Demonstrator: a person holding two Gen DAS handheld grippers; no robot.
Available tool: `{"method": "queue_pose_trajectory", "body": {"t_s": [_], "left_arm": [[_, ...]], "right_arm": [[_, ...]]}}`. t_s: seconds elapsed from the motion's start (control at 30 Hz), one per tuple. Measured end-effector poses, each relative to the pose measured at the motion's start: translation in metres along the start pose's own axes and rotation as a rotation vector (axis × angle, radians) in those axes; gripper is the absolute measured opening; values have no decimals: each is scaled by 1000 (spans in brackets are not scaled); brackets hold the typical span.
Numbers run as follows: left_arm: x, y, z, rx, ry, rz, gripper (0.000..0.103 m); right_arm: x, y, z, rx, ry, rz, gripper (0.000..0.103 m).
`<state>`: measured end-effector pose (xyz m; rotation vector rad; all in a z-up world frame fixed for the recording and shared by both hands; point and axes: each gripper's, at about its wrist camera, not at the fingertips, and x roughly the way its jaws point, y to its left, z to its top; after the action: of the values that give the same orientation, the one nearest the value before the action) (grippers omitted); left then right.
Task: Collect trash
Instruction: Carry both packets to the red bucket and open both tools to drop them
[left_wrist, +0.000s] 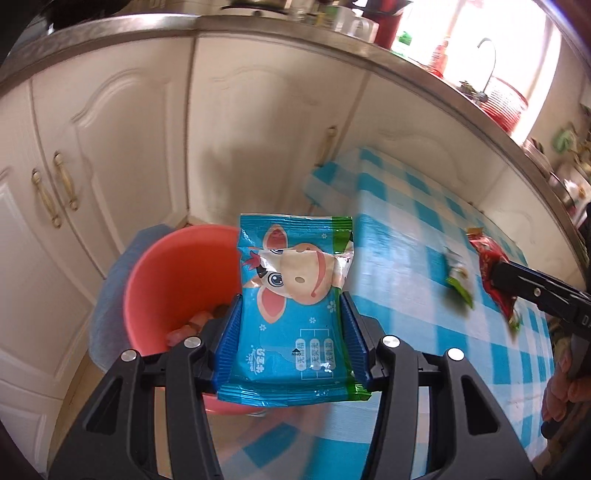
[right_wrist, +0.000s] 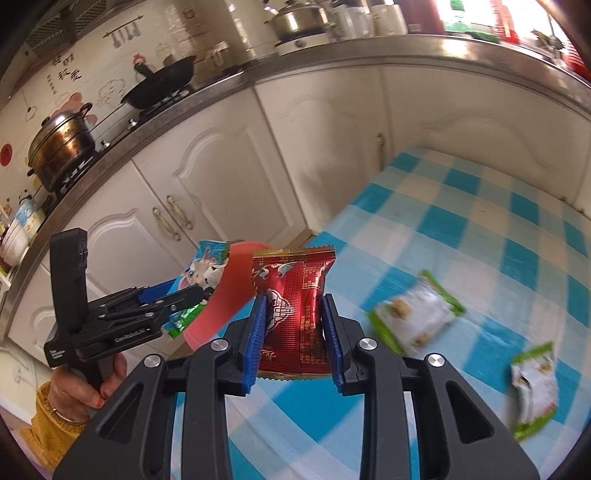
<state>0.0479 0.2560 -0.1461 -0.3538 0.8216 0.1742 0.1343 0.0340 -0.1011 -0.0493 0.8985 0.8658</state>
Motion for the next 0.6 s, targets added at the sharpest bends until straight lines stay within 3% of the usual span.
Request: {"method": "queue_pose_trajectory", "body": {"t_s": [0.2, 0.6], "left_arm": [[15, 45, 2, -73, 20, 54, 52], [47, 79, -8, -134, 79, 76, 52]], "right_arm": [[50, 35, 14, -49, 67, 57, 32], [125, 69, 23, -102, 167, 91, 32]]}}
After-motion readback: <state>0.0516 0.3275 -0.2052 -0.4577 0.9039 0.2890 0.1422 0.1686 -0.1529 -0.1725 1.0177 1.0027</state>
